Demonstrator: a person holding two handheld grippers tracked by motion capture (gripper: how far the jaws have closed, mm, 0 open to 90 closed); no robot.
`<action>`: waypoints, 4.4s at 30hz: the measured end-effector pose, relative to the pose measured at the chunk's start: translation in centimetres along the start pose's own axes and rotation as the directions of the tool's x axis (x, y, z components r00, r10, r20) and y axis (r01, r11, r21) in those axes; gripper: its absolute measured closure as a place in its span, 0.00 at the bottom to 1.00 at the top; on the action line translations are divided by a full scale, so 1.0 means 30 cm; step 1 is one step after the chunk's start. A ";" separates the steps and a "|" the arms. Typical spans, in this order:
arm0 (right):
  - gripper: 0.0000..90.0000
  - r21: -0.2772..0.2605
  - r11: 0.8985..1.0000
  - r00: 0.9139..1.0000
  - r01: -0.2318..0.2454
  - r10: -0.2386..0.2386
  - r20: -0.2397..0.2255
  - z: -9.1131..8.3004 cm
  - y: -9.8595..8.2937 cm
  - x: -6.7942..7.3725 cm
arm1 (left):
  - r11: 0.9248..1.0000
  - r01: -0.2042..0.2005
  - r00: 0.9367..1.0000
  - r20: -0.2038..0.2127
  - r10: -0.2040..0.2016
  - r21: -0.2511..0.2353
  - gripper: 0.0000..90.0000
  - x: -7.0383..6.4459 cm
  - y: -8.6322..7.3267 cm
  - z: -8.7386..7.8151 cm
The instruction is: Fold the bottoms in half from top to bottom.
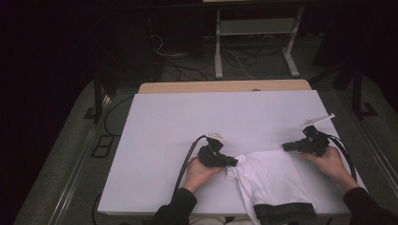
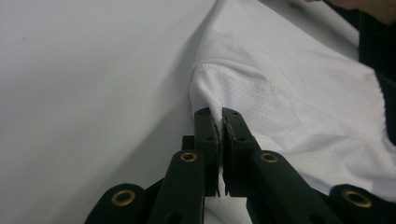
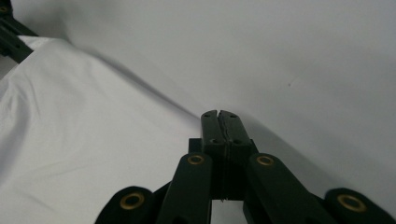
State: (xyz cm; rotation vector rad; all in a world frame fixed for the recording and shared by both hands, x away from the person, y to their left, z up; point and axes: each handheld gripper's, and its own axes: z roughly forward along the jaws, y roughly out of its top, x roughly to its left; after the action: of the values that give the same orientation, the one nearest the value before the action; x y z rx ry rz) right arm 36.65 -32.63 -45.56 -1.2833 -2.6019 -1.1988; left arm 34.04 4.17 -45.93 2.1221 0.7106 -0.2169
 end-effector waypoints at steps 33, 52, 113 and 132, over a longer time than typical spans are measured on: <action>0.99 -0.040 0.996 0.996 0.080 -0.079 0.036 0.103 0.186 0.076 | 0.988 -0.150 0.966 -0.208 0.152 0.022 0.95 0.005 0.019 -0.222; 0.99 -0.074 0.994 0.996 0.084 -0.083 0.010 0.171 0.268 0.102 | 0.987 -0.148 0.959 -0.236 0.160 0.068 0.95 0.079 0.044 -0.308; 0.99 -0.166 0.980 0.985 -0.109 0.130 0.118 0.301 0.496 0.003 | 0.996 -0.087 0.891 -0.448 0.069 -0.019 0.93 0.460 0.242 -0.287; 0.21 -0.207 0.976 0.990 -0.069 0.092 0.104 0.248 0.470 0.023 | 0.959 0.070 0.924 -0.345 -0.165 -0.273 0.00 0.455 0.207 -0.358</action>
State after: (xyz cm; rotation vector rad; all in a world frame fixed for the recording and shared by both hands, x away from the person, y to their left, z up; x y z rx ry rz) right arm 48.08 -22.18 -41.69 -1.5192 -2.5262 -1.4508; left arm 47.69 15.32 -40.48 1.8879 1.0279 0.2051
